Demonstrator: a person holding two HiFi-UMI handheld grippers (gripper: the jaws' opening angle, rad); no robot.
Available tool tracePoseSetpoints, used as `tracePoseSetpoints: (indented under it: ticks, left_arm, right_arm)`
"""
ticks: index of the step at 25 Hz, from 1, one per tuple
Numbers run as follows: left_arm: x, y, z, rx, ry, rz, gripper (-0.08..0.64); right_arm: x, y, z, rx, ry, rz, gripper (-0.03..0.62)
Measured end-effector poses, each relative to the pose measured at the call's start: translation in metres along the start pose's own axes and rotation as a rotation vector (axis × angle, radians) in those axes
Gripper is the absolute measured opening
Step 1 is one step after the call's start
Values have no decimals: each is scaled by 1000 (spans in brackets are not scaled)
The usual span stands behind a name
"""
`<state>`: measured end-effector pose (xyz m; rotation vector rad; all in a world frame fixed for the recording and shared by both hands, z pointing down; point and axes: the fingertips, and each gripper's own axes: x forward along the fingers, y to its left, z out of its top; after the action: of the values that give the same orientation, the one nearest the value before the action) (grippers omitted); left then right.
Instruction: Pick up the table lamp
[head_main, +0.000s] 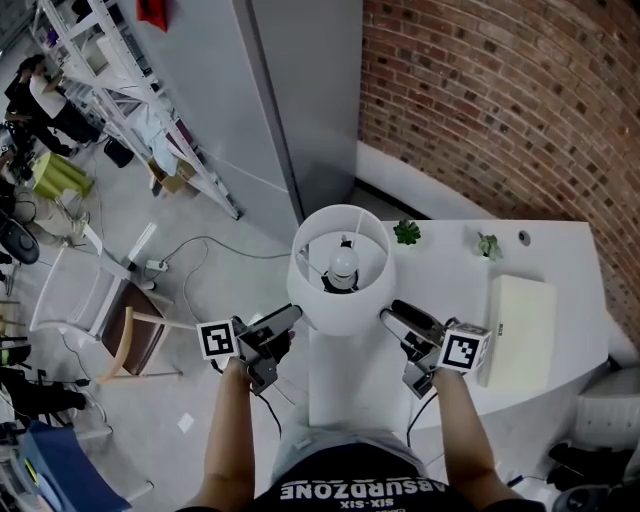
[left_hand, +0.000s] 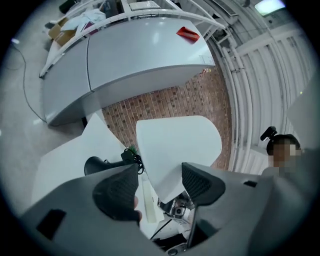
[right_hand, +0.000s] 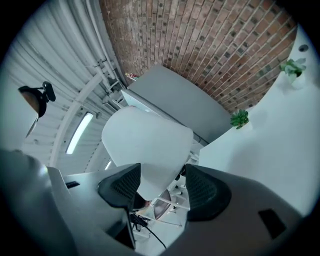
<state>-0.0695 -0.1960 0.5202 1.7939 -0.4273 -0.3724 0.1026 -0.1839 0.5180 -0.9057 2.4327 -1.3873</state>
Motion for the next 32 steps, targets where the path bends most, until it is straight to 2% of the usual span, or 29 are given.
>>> tracePoseSetpoints:
  ticks: [7, 12, 17, 19, 23, 27, 32]
  left_arm:
    - [3, 0, -2, -130, -87, -137, 258]
    - [7, 0, -2, -220, -157, -227, 256]
    - [8, -6, 6, -329, -298, -399, 250]
    - [10, -7, 10, -365, -333, -444, 247]
    - [15, -8, 8, -367, -322, -457, 242]
    - [16, -8, 6, -374, -308, -455, 236]
    - [15, -8, 7, -366, -333, -459, 215]
  right_arm:
    - [7, 4, -2, 172, -60, 128, 256]
    - [9, 2, -3, 252, -113, 175, 256]
    - [13, 4, -5, 305, -139, 215, 255]
    - [14, 5, -4, 342, -158, 241, 251]
    - [11, 4, 0, 420, -221, 310, 195]
    - [12, 3, 4, 459, -254, 358, 193]
    - [16, 3, 7, 541, -301, 440, 193]
